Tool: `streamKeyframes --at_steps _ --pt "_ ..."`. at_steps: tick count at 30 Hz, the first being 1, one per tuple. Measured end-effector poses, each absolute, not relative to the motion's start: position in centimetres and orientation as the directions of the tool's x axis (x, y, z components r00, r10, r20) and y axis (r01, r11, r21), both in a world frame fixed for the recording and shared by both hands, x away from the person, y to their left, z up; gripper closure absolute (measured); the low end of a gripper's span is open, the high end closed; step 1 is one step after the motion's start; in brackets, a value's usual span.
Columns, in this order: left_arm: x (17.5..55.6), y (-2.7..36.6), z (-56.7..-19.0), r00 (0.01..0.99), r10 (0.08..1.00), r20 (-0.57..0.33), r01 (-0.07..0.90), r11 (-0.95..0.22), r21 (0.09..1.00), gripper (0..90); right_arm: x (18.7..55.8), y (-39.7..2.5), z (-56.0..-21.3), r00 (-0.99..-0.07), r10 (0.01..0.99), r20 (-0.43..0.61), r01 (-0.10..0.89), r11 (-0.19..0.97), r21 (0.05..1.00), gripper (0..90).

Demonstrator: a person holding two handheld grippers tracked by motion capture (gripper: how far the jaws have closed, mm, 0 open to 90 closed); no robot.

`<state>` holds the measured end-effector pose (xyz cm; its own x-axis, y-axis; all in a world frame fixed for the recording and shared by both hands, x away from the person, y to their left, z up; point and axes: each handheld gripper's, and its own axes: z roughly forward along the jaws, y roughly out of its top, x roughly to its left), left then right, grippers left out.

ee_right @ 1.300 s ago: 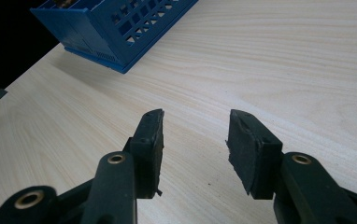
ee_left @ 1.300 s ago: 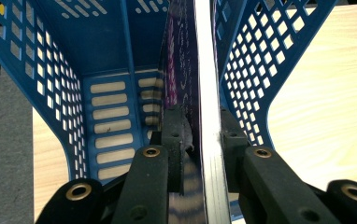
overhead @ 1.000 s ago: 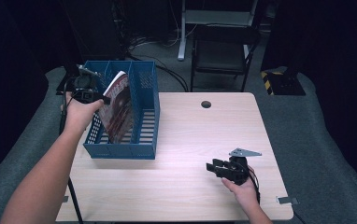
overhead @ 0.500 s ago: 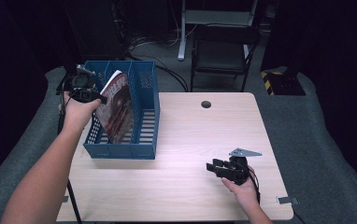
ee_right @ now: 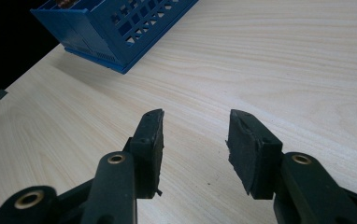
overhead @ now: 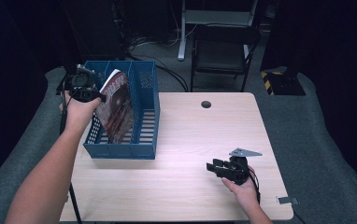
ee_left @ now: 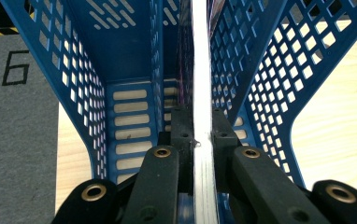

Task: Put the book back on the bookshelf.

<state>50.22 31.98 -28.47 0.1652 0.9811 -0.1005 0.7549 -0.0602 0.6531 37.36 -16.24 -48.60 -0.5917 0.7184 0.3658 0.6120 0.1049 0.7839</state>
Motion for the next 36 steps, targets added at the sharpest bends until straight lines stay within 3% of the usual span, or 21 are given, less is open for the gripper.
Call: streamKeyframes --at_steps 36 --pt "52.0 32.0 -28.6 0.074 0.989 -0.124 0.717 0.034 0.696 84.2 37.4 -16.4 -48.6 -0.594 0.718 0.363 0.611 0.109 0.784 55.4"
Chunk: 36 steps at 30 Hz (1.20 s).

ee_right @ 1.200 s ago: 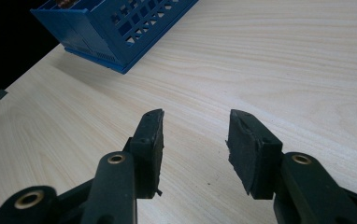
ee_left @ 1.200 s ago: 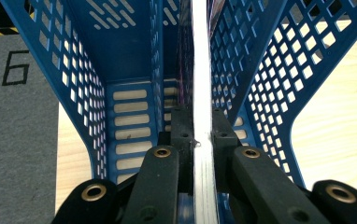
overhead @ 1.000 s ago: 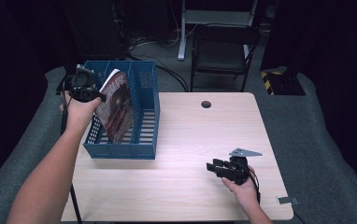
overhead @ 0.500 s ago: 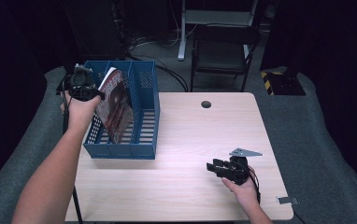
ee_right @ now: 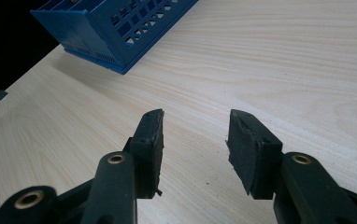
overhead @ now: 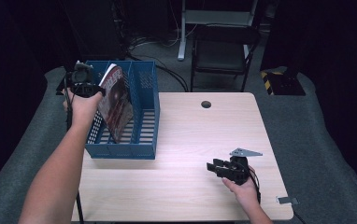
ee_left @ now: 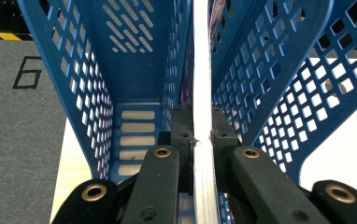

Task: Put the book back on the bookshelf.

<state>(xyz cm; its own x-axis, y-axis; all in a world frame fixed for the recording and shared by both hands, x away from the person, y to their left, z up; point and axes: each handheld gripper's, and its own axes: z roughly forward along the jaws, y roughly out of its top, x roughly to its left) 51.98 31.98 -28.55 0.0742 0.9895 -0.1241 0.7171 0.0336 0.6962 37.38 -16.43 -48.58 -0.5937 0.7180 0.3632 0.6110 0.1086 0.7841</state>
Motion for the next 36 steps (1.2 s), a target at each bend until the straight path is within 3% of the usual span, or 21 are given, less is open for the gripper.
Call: streamKeyframes --at_steps 36 --pt "53.0 31.3 -29.6 0.047 0.994 -0.100 0.663 0.044 0.748 84.1 37.4 -16.5 -48.5 -0.591 0.718 0.368 0.613 0.103 0.783 55.4"
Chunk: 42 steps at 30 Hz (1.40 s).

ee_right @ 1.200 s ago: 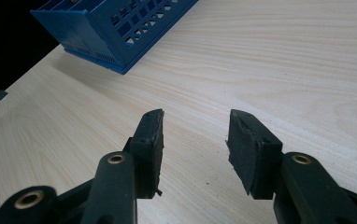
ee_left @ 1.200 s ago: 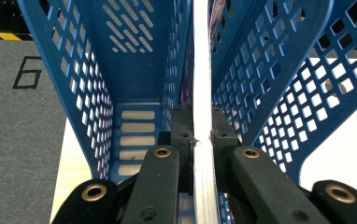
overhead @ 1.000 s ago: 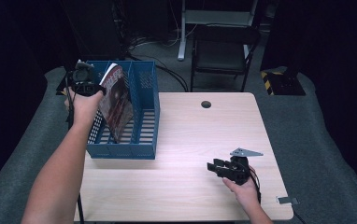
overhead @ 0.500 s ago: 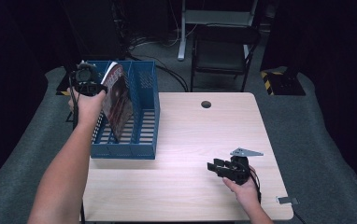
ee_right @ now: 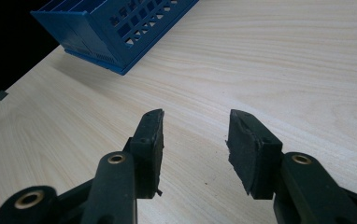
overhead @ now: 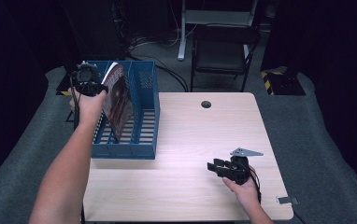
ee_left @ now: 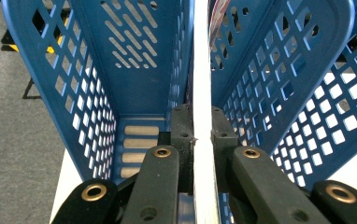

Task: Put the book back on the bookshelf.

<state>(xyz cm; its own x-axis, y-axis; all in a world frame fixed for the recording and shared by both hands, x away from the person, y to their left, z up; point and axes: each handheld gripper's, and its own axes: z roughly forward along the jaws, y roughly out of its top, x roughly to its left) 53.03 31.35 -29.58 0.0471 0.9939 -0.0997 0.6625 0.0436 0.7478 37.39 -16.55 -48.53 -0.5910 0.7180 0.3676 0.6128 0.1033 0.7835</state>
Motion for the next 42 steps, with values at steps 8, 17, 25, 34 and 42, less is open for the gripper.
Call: streamKeyframes --at_steps 8,17,25,34,42 --pt "53.01 31.55 -29.74 0.050 0.991 -0.120 0.658 0.058 0.751 83.7 37.42 -16.51 -48.57 -0.593 0.717 0.367 0.613 0.106 0.783 55.4" --pt "52.97 31.75 -29.78 0.051 0.988 -0.143 0.659 0.074 0.748 78.6 37.41 -16.45 -48.59 -0.595 0.716 0.366 0.612 0.107 0.784 55.4" --pt "52.80 32.02 -29.87 0.057 0.986 -0.158 0.651 0.083 0.754 66.9 37.41 -16.43 -48.61 -0.595 0.716 0.366 0.612 0.108 0.783 55.4" --pt "52.71 31.94 -30.16 0.071 0.984 -0.165 0.651 0.080 0.755 57.4 37.41 -16.33 -48.64 -0.595 0.714 0.368 0.614 0.109 0.782 55.4" --pt "52.51 31.66 -30.22 0.085 0.981 -0.173 0.659 0.075 0.748 55.0 37.32 -16.31 -48.65 -0.588 0.716 0.377 0.622 0.102 0.776 55.3"
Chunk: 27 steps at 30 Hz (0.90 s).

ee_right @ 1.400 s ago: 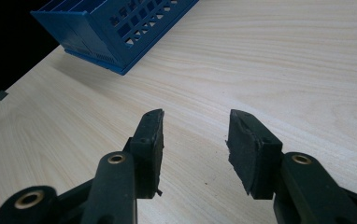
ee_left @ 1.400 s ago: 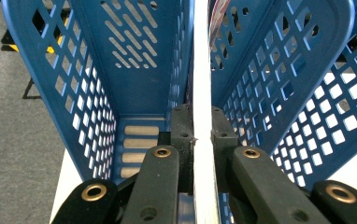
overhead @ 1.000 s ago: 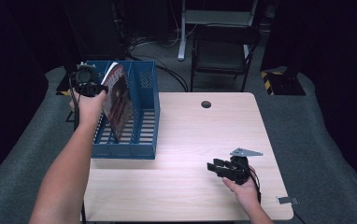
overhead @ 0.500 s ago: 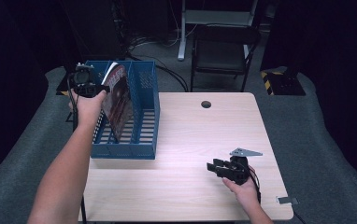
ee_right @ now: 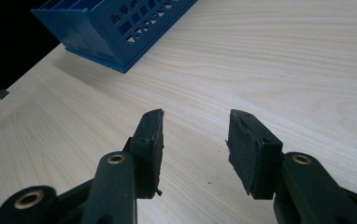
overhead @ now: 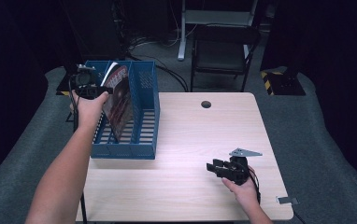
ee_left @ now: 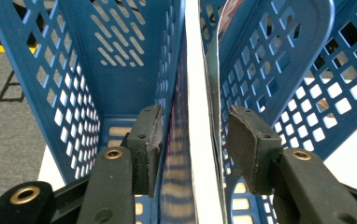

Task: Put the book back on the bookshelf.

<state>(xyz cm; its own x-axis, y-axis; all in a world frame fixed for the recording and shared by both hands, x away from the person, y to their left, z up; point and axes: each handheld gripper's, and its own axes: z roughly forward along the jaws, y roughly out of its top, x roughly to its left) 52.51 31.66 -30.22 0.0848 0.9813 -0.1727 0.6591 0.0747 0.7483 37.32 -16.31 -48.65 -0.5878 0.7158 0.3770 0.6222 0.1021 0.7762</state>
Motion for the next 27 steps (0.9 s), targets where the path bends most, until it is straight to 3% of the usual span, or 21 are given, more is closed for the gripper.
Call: streamKeyframes --at_steps 15,27 --pt "52.0 32.1 -29.5 0.113 0.978 -0.174 0.677 0.052 0.734 48.7 36.8 -16.9 -48.8 -0.568 0.726 0.386 0.631 0.084 0.771 54.8" --pt "50.6 32.5 -29.2 0.189 0.973 -0.130 0.681 -0.035 0.732 44.1 36.6 -17.1 -48.8 -0.568 0.729 0.382 0.631 0.087 0.771 54.0"
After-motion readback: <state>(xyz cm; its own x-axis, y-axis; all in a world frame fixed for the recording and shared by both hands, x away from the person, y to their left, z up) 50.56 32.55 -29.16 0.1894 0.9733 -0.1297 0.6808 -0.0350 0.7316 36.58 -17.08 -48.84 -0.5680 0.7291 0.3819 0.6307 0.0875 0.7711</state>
